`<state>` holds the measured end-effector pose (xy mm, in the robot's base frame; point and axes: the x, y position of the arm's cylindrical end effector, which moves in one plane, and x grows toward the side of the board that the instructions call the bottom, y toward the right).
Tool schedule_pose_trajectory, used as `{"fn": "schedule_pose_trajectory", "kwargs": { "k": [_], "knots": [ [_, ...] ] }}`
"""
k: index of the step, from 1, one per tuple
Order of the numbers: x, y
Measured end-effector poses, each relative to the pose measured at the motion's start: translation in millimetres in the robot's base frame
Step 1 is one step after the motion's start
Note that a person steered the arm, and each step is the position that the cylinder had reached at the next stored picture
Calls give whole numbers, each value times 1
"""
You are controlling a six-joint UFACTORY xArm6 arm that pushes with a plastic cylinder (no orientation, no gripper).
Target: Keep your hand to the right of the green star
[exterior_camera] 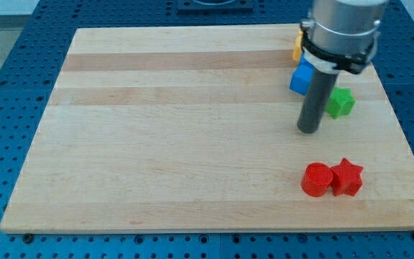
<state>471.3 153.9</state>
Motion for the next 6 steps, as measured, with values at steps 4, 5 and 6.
{"fn": "schedule_pose_trajectory", "kwargs": {
  "k": [4, 5, 6],
  "knots": [
    [-50, 167],
    [-69, 167],
    [-69, 161]
  ]
}}
